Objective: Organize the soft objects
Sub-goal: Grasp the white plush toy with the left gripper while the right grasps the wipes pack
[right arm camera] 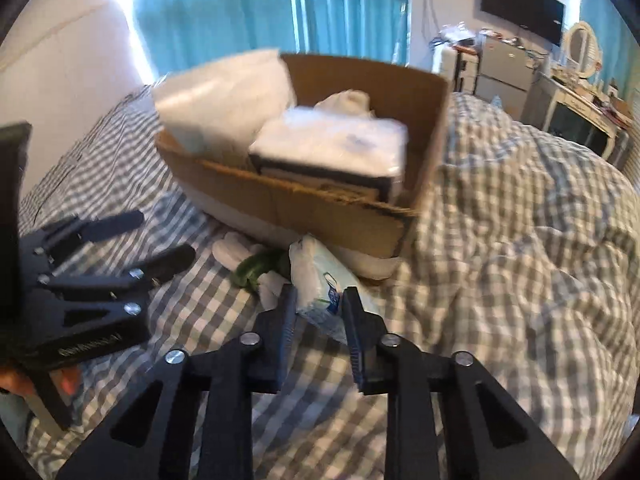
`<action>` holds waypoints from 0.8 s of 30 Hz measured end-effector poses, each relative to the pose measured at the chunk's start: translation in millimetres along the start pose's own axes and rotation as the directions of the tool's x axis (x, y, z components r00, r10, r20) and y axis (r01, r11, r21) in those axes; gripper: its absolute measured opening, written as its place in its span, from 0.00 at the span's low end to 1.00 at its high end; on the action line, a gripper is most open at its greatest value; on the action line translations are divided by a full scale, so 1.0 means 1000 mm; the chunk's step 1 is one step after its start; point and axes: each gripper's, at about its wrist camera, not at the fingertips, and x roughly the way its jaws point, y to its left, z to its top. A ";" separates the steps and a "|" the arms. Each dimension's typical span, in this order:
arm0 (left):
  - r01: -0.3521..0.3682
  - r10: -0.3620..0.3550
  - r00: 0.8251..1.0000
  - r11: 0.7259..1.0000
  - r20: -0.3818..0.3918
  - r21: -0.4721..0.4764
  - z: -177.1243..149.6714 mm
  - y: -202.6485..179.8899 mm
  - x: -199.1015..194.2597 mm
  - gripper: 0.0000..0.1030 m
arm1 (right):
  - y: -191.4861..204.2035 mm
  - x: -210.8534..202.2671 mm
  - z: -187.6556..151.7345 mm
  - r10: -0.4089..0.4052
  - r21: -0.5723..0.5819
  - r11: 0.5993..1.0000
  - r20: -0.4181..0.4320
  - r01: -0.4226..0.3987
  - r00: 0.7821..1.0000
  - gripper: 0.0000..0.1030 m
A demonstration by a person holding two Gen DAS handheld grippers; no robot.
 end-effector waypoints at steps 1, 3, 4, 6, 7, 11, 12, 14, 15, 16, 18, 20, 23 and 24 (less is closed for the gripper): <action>0.012 -0.012 1.000 1.000 -0.005 0.002 0.000 -0.002 0.002 0.73 | -0.004 -0.007 -0.001 -0.014 0.018 1.000 0.012 0.014 1.000 0.21; 0.037 -0.036 0.999 0.999 -0.023 0.018 0.001 -0.010 0.008 0.73 | -0.010 -0.012 -0.002 -0.033 0.040 0.999 0.013 0.032 0.999 0.21; 0.048 -0.047 0.998 0.998 -0.037 0.029 0.002 -0.016 0.011 0.73 | -0.013 -0.013 -0.003 -0.044 0.049 0.998 0.012 0.044 0.999 0.20; 0.075 -0.073 0.996 0.996 -0.056 0.043 0.002 -0.027 0.019 0.73 | -0.019 -0.015 -0.005 -0.078 0.070 0.995 0.006 0.077 0.997 0.20; 0.087 -0.083 0.994 0.995 -0.066 0.047 0.002 -0.032 0.023 0.73 | -0.021 -0.013 -0.004 -0.091 0.081 0.993 -0.002 0.091 0.996 0.20; 0.100 -0.097 0.991 0.995 -0.093 0.030 0.002 -0.043 0.041 0.71 | -0.028 -0.001 -0.005 -0.098 0.111 0.988 -0.046 0.102 0.994 0.20; 0.099 -0.096 0.990 0.995 -0.101 0.022 0.002 -0.042 0.047 0.71 | -0.029 0.002 -0.005 -0.092 0.119 0.988 -0.054 0.098 0.994 0.20; 0.094 -0.092 0.989 0.996 -0.112 0.011 0.004 -0.046 0.053 0.71 | -0.030 0.006 -0.006 -0.088 0.126 0.987 -0.061 0.095 0.994 0.20; 0.101 -0.100 0.988 0.995 -0.118 0.002 0.005 -0.046 0.057 0.70 | -0.030 0.007 -0.006 -0.088 0.125 0.988 -0.062 0.095 0.994 0.20; 0.115 -0.115 0.986 0.993 -0.122 -0.013 0.006 -0.046 0.062 0.70 | -0.030 0.008 -0.006 -0.088 0.124 0.988 -0.064 0.096 0.994 0.20; 0.135 -0.139 0.982 0.990 -0.124 -0.042 0.008 -0.045 0.069 0.70 | -0.030 0.009 -0.006 -0.085 0.126 0.988 -0.066 0.093 0.994 0.20; 0.139 -0.145 0.981 0.989 -0.127 -0.056 0.008 -0.044 0.076 0.70 | -0.031 0.010 -0.007 -0.081 0.134 0.987 -0.070 0.090 0.994 0.20; 0.153 -0.159 0.980 0.987 -0.122 -0.058 0.006 -0.044 0.083 0.61 | -0.030 0.011 -0.007 -0.082 0.136 0.986 -0.075 0.092 0.994 0.20; 0.166 -0.172 0.978 0.984 -0.121 -0.061 0.006 -0.043 0.084 0.58 | -0.030 0.011 -0.007 -0.085 0.133 0.987 -0.076 0.094 0.993 0.20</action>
